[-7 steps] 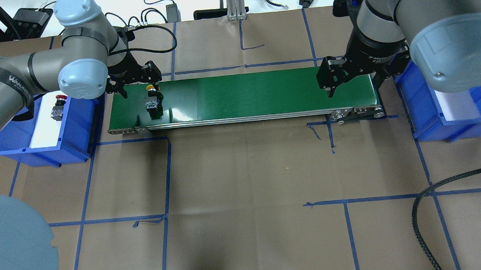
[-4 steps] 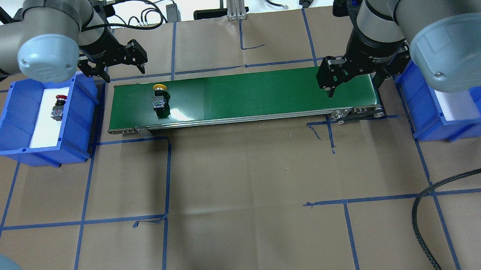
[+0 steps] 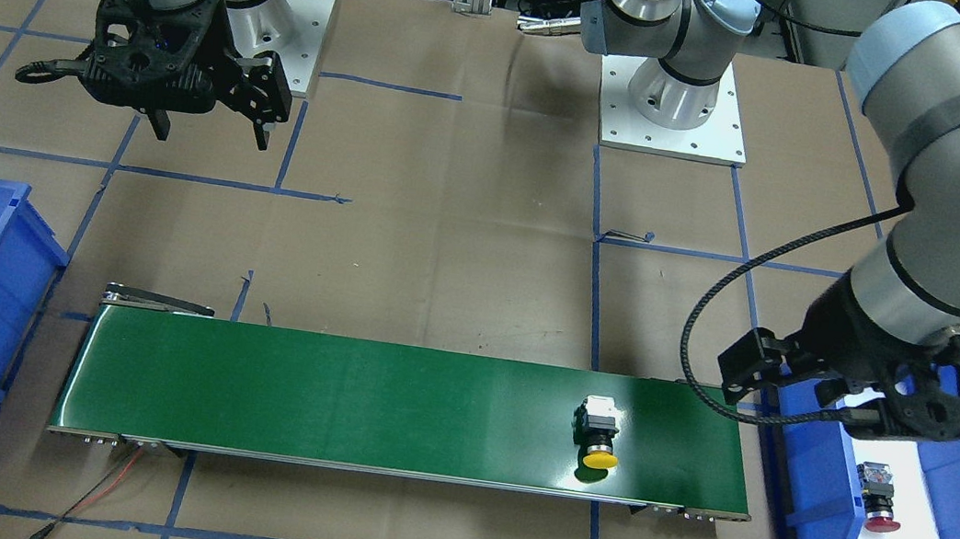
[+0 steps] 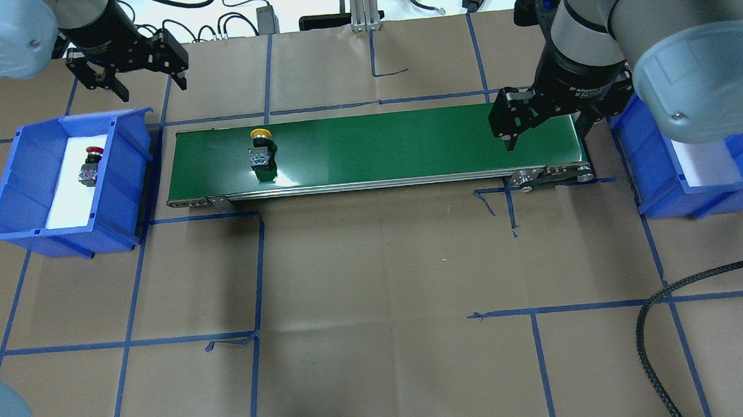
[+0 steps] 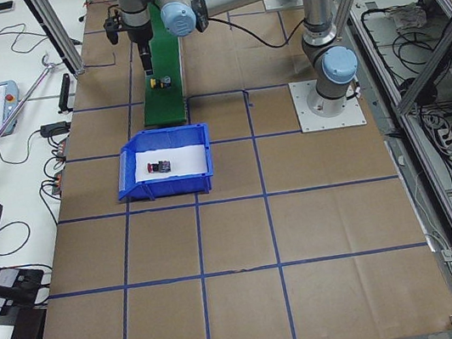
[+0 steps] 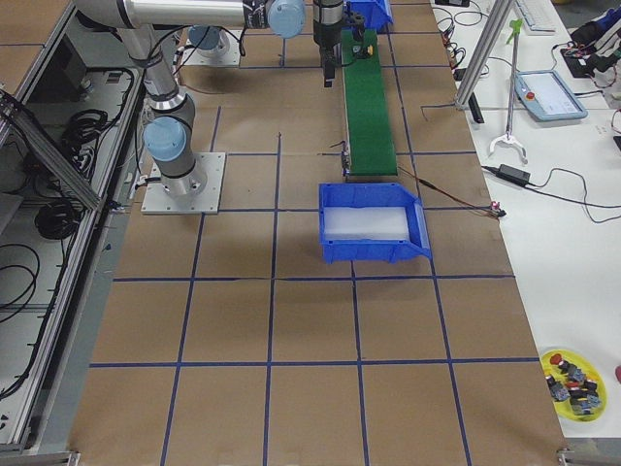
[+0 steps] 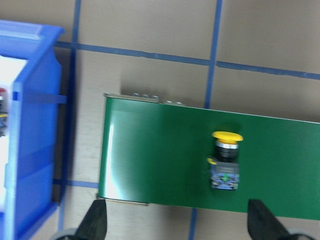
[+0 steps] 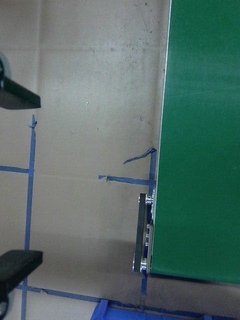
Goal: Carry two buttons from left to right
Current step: 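Move the left gripper back into the bin and grasp the red button, then carry the red button onto the conveyor start and release it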
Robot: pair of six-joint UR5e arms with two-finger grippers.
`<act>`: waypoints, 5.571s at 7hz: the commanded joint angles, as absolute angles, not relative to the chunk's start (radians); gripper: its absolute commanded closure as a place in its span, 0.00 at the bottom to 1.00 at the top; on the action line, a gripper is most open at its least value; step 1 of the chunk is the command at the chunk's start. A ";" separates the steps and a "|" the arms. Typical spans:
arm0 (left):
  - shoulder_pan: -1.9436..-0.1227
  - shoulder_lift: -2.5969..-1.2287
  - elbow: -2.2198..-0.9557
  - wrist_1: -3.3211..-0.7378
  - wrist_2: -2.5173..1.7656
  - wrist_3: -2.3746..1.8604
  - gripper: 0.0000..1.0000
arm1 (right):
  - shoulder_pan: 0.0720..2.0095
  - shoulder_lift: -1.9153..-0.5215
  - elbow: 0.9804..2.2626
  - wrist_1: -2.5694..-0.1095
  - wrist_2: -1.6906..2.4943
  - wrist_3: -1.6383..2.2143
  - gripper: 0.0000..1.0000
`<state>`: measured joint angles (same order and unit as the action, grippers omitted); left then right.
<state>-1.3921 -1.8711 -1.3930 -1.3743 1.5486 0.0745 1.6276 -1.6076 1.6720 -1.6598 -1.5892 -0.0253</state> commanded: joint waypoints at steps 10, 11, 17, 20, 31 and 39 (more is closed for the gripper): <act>-1.058 -2.104 -1.426 -1.171 1.542 0.529 0.00 | 1.628 -1.597 1.674 -1.661 -1.591 -0.028 0.00; -1.058 -2.138 -1.439 -1.120 1.542 0.534 0.01 | 1.628 -1.595 1.674 -1.661 -1.589 -0.025 0.00; -1.060 -2.177 -1.525 -0.979 1.551 0.526 0.43 | 1.628 -1.594 1.674 -1.661 -1.589 -0.025 0.00; -1.062 -2.157 -1.502 -0.998 1.549 0.514 0.94 | 1.628 -1.594 1.674 -1.663 -1.591 -0.026 0.00; -1.245 -1.925 -1.365 -1.480 1.554 0.467 0.94 | 1.626 -1.578 1.674 -1.707 -1.588 -0.025 0.00; -1.463 -1.988 -1.647 -1.076 1.557 0.175 0.96 | 1.626 -1.559 1.681 -1.735 -1.586 -0.021 0.00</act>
